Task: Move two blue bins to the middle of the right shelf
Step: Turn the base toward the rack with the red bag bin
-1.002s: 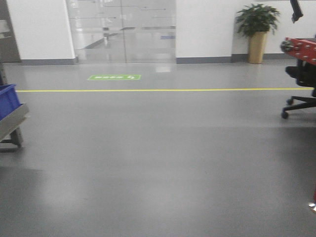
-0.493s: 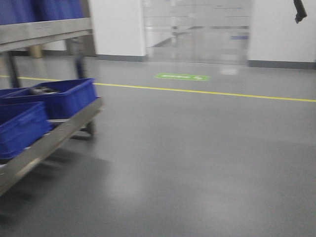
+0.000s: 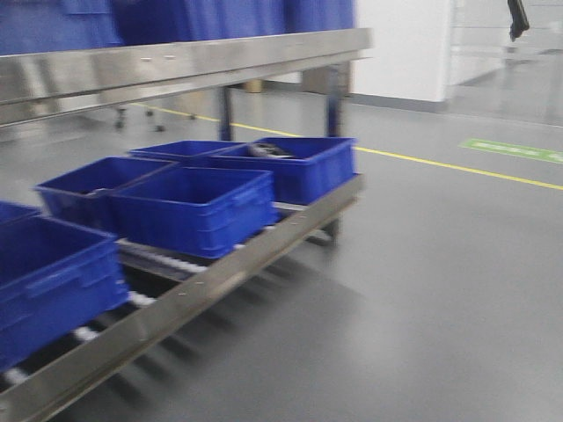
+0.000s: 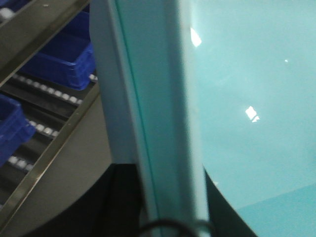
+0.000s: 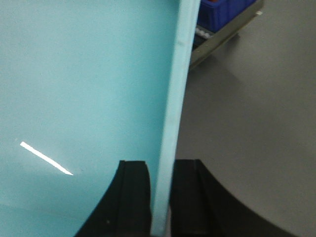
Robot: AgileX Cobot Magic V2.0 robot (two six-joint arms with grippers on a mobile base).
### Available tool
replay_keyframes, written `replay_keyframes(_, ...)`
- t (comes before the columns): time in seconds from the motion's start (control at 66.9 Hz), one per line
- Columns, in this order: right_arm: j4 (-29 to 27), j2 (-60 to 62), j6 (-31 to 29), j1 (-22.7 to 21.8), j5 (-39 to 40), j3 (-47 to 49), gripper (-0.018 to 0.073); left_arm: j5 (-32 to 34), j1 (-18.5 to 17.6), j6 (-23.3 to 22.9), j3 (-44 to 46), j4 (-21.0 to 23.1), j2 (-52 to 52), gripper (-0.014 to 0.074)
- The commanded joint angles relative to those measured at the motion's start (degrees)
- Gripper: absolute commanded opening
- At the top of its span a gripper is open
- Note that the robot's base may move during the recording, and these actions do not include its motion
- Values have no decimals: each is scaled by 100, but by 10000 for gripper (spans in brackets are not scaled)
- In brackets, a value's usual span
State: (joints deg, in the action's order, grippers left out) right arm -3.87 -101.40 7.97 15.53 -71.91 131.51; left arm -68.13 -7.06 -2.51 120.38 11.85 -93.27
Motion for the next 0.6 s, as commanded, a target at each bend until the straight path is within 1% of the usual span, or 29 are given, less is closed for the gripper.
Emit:
replay_keyframes(0.0, -330, 77, -113, 41, 436, 73, -167, 511, -64, 56, 127, 606, 129, -111)
replay_keyframes(0.583, -330, 77, -113, 41, 436, 73, -167, 511, -64, 56, 127, 583, 129, -111)
